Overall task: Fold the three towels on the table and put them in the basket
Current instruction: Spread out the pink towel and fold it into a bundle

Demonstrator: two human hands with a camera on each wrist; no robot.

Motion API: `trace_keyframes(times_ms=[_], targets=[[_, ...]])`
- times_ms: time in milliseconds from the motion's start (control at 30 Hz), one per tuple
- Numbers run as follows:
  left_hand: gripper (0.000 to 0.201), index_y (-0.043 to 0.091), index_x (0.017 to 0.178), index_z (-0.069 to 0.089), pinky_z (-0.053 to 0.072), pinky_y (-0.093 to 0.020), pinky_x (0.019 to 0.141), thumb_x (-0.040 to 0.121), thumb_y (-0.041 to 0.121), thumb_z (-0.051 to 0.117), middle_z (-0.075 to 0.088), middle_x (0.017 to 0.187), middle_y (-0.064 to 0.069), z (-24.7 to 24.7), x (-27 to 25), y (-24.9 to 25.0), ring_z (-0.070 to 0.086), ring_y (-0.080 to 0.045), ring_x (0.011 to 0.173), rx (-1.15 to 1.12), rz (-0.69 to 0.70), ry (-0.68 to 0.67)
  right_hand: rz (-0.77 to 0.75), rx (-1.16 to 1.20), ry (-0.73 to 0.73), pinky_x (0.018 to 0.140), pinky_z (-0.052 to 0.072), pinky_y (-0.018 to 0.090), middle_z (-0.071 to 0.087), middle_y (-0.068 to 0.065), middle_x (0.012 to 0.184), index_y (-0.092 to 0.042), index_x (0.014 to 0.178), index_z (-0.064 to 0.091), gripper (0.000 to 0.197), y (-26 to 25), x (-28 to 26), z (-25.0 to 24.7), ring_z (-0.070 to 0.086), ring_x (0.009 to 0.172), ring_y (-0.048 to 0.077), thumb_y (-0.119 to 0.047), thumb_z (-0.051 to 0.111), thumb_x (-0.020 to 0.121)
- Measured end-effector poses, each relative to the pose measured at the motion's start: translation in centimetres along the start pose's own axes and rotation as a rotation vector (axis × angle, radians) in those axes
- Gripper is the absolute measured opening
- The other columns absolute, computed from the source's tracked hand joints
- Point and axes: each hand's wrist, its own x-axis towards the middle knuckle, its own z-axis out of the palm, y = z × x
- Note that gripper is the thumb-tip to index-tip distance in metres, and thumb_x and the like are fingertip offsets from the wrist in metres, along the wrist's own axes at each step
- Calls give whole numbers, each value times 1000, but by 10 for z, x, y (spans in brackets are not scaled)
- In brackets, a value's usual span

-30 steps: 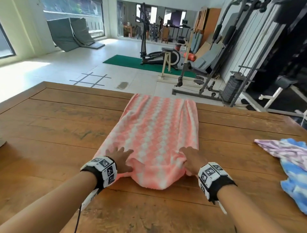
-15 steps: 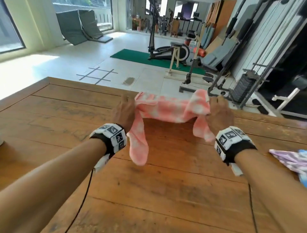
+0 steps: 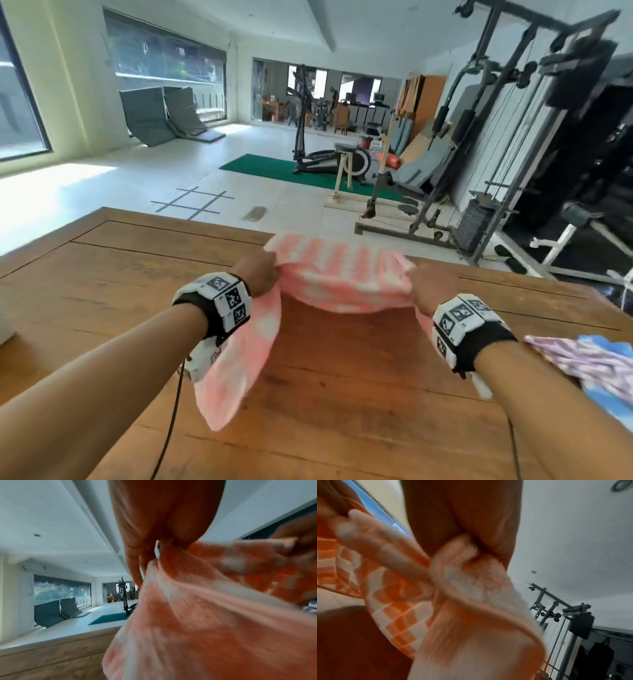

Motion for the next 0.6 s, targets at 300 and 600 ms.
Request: trace_keyframes(times_ms=[300,600], targets=[[28,7,106,60,47,-36,93,97,23,39,62,118,-15,7,-26,-11,59,-31,106,63,-21,-333,-77,2,-356,87,43,28,60,11,125,-7,126,54,33,0,-33,-1,58,115,27,-15,53,94],[37,14,103,63,54,-32,77,82,44,63,67,97,-3,0,-30,7,63,-18,82,48,102,-315,-35,112,-92,84,47,32,62,5,121,-21,120,57,27,5,-14,21,60,107,26,-23,50,94]])
